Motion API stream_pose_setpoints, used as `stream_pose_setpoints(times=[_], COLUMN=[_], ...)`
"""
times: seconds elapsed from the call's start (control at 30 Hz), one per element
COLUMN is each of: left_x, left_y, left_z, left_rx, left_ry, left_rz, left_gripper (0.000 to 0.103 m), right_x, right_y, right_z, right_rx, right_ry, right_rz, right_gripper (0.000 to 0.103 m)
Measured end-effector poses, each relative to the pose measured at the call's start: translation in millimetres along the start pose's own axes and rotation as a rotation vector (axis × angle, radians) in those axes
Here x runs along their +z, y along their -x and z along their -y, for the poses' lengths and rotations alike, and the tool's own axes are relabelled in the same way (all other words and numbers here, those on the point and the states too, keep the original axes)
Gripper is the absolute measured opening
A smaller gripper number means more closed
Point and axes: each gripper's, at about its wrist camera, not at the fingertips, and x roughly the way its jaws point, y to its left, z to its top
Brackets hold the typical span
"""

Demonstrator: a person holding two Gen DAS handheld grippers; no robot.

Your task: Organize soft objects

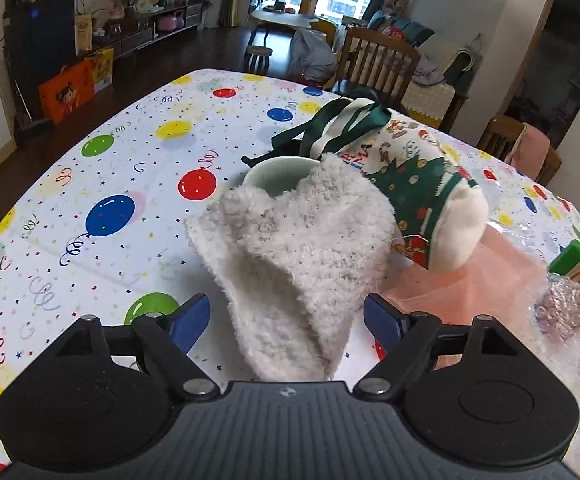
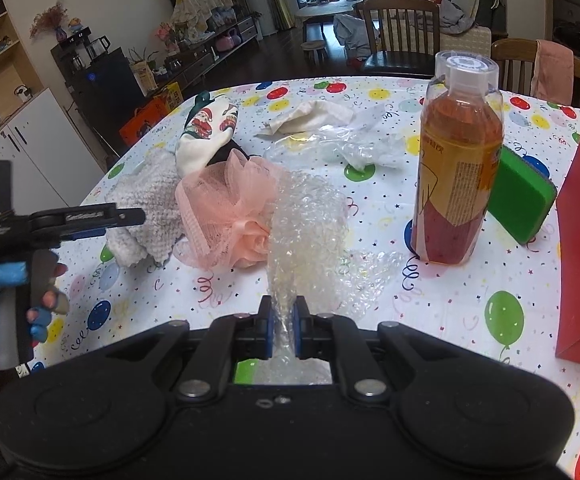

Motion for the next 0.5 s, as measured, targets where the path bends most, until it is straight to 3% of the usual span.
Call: stream_pose_setpoints(times=[0.17,0.37,0.5], left_x=[1.5,5.0,4.4], left_y=[-7.5,-5.7,-1.6], left_z=[-2.9,0.0,4.3], left_rx=[0.019,-0.019,-0.021], left_ry=[0.018,-0.008,-0.023], left_rz=[0.001,0.008,0.013], left_gripper=[0.081,0.035,0.027], right_x=[-0.3,-0.7,0.2], right_y=[-0.6,-0.2,-0.5], right_z=[1.4,2.6,2.3], right_rx=[-0.003,-0.012,-0.011], right_ry=[-0.005,-0.013,-0.010], right_rz=[-0.001,0.002,0.004], right_gripper=[0.008,0.008,0.008])
